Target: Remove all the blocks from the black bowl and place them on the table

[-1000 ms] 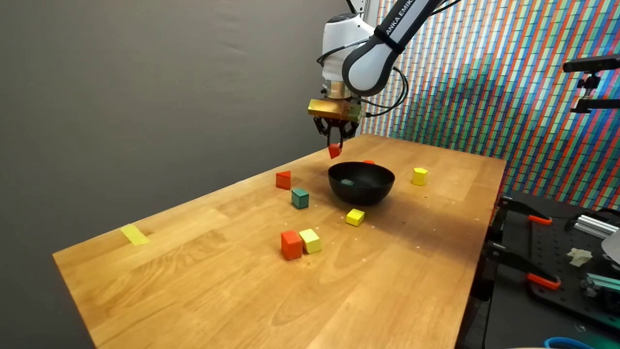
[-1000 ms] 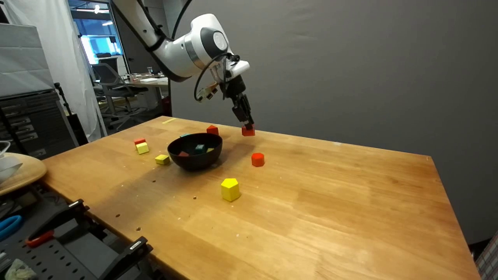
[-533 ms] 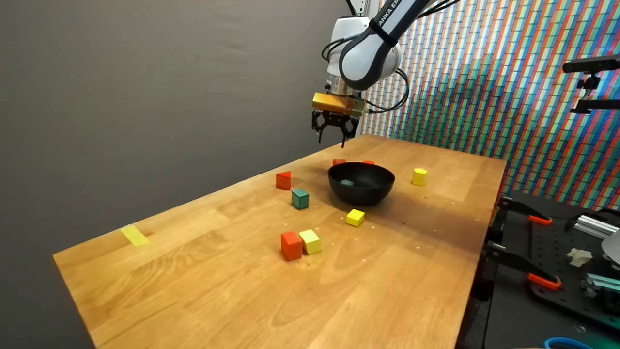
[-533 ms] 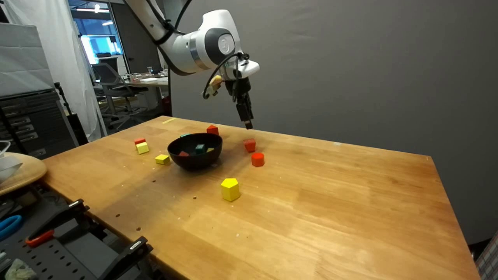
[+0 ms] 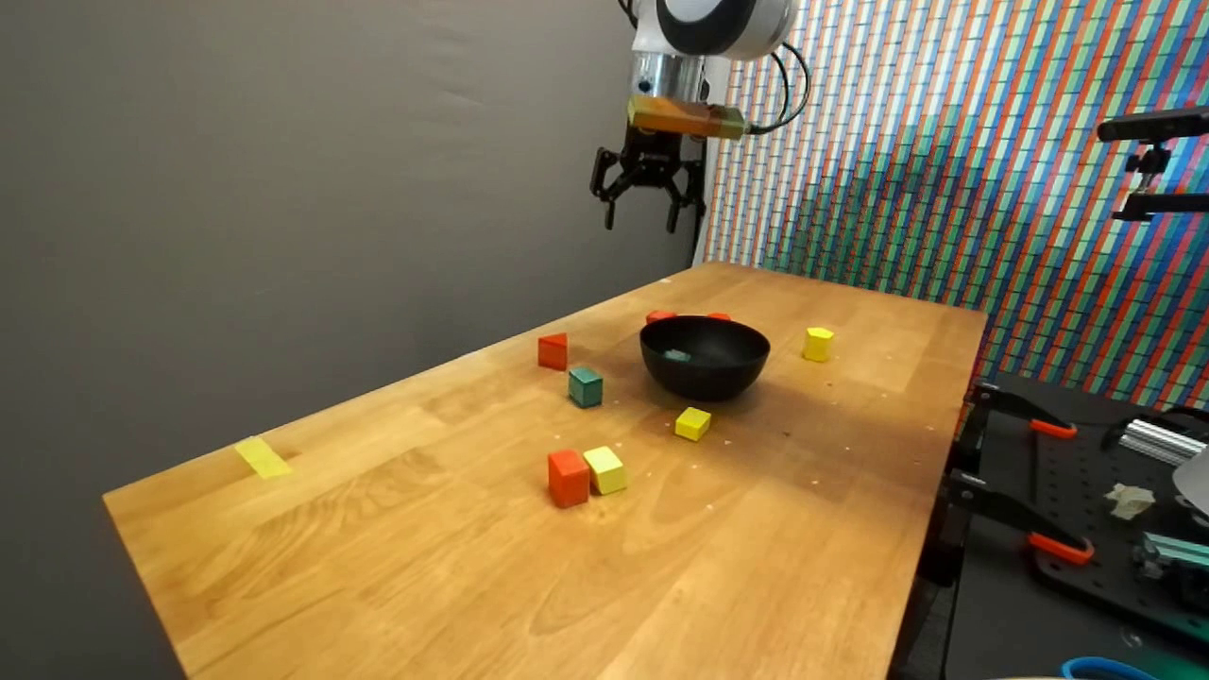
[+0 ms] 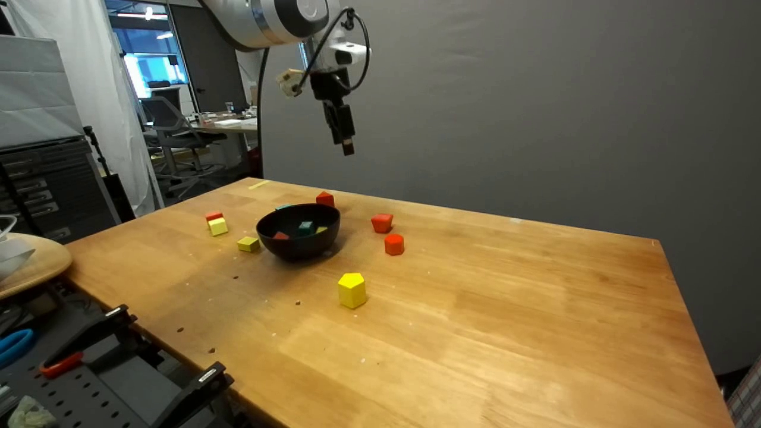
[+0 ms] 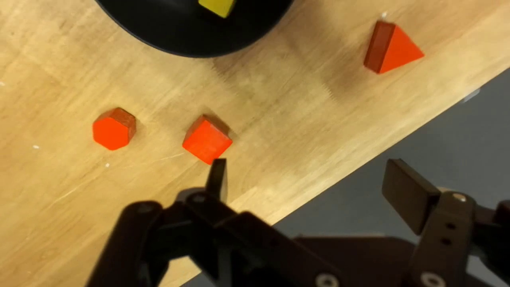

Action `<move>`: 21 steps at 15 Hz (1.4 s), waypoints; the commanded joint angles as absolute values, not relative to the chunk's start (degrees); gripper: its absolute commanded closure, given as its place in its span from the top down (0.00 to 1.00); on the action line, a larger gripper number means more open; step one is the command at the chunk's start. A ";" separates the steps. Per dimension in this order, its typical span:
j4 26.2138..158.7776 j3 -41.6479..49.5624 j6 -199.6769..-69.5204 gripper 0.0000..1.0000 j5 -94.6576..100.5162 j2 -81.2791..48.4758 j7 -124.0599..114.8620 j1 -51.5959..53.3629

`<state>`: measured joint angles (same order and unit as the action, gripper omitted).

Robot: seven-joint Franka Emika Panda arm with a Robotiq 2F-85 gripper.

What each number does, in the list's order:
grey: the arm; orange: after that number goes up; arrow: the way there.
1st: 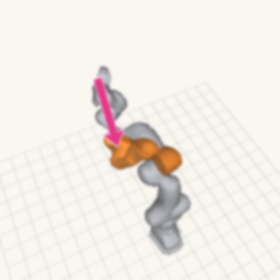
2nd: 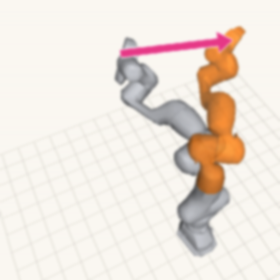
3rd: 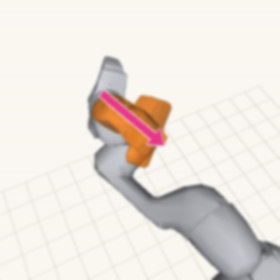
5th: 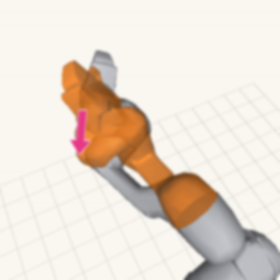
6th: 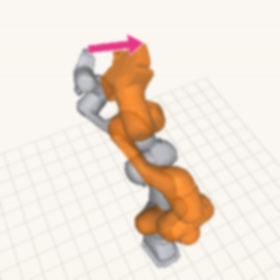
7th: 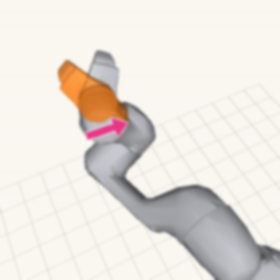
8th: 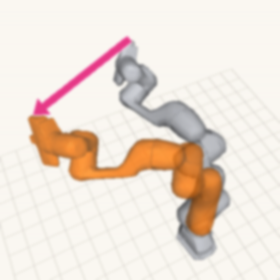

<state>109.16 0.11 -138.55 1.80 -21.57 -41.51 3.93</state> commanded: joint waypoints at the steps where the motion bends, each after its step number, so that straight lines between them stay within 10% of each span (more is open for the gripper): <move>1: 109.17 0.70 -135.61 1.00 1.12 -19.71 -38.62 5.11; 21: 110.61 -1.36 -118.25 1.00 1.84 -16.13 -4.42 3.79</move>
